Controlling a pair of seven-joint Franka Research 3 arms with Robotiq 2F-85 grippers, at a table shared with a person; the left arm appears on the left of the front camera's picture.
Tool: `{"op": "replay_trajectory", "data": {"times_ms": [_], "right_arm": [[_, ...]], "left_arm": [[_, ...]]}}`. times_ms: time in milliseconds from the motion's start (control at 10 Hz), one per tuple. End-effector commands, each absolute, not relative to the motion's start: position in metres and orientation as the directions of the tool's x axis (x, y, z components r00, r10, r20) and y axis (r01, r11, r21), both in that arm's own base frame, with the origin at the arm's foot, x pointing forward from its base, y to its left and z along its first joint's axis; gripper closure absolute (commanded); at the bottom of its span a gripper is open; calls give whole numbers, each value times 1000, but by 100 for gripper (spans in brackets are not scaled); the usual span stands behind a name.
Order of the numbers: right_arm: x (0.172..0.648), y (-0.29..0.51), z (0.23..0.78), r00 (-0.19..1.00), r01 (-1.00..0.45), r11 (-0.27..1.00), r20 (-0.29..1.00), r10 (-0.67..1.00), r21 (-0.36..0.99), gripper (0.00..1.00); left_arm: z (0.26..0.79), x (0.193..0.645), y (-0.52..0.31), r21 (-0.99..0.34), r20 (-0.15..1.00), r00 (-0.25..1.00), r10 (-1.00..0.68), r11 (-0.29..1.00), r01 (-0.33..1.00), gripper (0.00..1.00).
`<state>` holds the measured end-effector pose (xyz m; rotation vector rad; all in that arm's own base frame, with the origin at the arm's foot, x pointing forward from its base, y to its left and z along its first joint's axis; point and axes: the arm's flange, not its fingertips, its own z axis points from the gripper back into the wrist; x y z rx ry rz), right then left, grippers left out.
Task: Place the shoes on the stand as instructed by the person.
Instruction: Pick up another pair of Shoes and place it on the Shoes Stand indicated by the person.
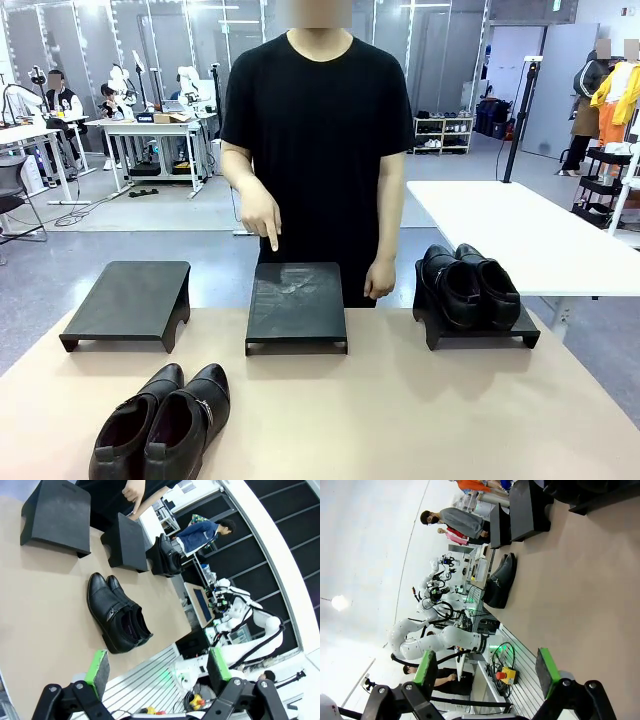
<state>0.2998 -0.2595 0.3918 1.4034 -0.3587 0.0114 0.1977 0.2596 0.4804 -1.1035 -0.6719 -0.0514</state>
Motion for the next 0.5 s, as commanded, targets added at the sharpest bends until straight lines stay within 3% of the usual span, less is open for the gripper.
{"op": "replay_trajectory", "data": {"times_ms": [0, 400], "right_arm": [[299, -259, 392, 945, -222, 175, 256, -205, 959, 0], [299, -259, 392, 945, -222, 175, 256, -205, 959, 0]], "left_arm": [[513, 201, 193, -776, 480, 849, 219, 558, 295, 0], [532, 246, 77, -695, 411, 908, 74, 671, 260, 0]]}}
